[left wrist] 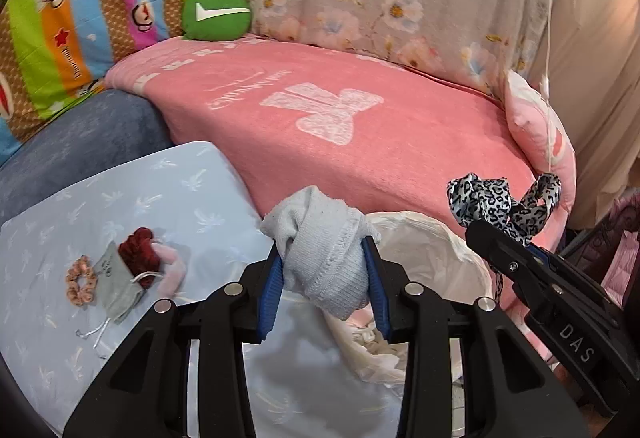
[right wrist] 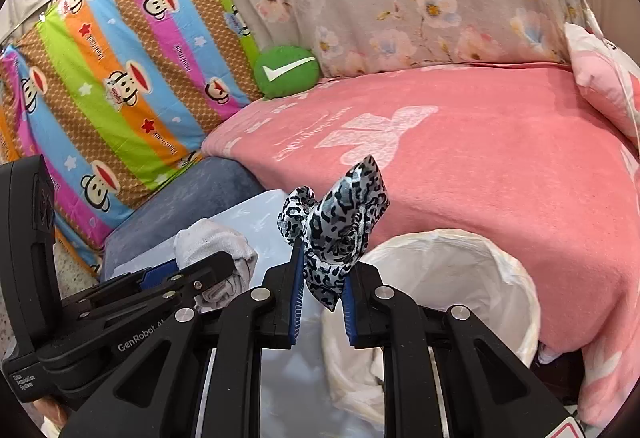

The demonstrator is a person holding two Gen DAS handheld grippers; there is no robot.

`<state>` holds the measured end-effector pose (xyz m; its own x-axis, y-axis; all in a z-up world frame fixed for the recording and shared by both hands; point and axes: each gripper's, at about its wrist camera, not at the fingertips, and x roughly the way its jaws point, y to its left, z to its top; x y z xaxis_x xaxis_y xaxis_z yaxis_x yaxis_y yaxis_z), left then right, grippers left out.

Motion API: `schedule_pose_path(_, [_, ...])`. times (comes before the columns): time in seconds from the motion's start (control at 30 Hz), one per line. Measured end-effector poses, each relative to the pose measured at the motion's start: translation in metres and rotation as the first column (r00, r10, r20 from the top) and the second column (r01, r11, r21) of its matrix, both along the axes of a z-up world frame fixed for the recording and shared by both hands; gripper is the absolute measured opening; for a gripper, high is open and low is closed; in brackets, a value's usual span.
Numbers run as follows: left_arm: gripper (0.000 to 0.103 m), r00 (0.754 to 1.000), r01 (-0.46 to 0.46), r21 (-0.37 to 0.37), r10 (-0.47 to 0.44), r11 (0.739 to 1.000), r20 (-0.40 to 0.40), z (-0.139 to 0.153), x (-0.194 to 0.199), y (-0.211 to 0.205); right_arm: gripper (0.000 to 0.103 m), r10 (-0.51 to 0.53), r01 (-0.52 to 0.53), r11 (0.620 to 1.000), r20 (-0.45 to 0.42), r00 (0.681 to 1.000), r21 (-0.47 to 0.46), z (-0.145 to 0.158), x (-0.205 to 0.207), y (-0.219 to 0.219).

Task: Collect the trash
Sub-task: 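Carry the scarf and grey sock over the bin and open both tools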

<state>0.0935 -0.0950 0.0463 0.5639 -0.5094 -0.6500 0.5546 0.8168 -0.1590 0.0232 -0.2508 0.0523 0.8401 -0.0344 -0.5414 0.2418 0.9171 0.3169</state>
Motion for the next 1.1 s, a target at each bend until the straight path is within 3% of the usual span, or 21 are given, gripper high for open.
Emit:
schedule_pose_path(0.2, [0.039, 0.998, 0.062, 0.016, -0.061, 0.998, -0.012, -0.004, -0.008, -0.026, 0.02, -0.04, 0.04, 0.999, -0.01, 0.999, 0.002, -0.006, -0.011, -0.02])
schedule_pose_path(0.33, [0.052, 0.996, 0.086, 0.019, -0.086, 0.996, -0.017, -0.008, -0.01, -0.037, 0.022, -0.072, 0.072, 0.997, -0.007, 0.997, -0.004, -0.007, -0.015, -0.03])
schedule_pose_path(0.47, [0.065, 0.997, 0.075, 0.024, -0.075, 0.997, -0.007, -0.008, -0.01, -0.039, 0.033, -0.095, 0.095, 0.996, 0.003, 0.995, 0.0, -0.006, -0.02, -0.036])
schedule_pose_path(0.57, [0.065, 0.998, 0.067, 0.024, -0.066, 0.997, -0.015, -0.009, -0.008, -0.039, 0.039, -0.106, 0.106, 0.994, 0.013, 0.994, -0.002, -0.004, -0.022, -0.037])
schedule_pose_path(1.1, [0.065, 1.0, 0.001, 0.004, -0.001, 1.0, -0.026, -0.007, -0.001, -0.014, 0.041, -0.048, 0.048, 0.999, -0.002, 0.999, -0.01, -0.007, -0.011, -0.013])
